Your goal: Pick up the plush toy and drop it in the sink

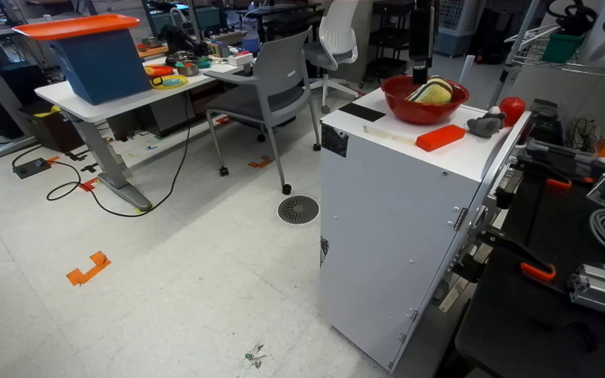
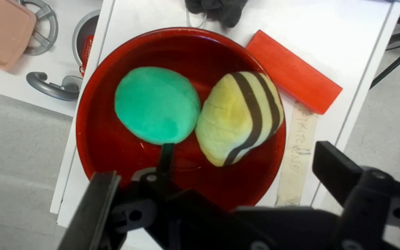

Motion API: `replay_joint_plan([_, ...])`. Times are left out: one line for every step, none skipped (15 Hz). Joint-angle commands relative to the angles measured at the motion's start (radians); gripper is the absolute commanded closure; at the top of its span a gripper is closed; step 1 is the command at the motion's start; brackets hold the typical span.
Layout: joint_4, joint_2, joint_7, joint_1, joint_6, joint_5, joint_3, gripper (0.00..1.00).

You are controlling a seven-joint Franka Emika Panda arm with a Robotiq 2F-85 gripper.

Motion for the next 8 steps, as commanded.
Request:
replay_joint_plan([0.02,0.01,-0.039,-0.003,-0.007,0.019,0.01,0.0])
replay_joint_plan([0.017,0.006,-0.043,-0.003,-0.011,0.021,0.013,0.0])
replay_joint_plan([0.015,0.004,-0.046,-0.002,-0.012,0.023,0.015,0.0])
replay_joint_plan([0.013,0.003,-0.053,-0.002,-0.013,0.028,0.018,0.0])
replay_joint_plan([0.011,0.003,-0.052,-0.002,-0.011,0.029,0.02,0.0])
replay_joint_plan([0.01,0.002,-0.059,-0.004,-0.013,0.038,0.023,0.0])
replay_joint_plan([0.009,0.001,-0.062,-0.004,-0.013,0.04,0.024,0.07])
replay_joint_plan([0.007,0.0,-0.068,-0.005,-0.015,0.046,0.026,0.26])
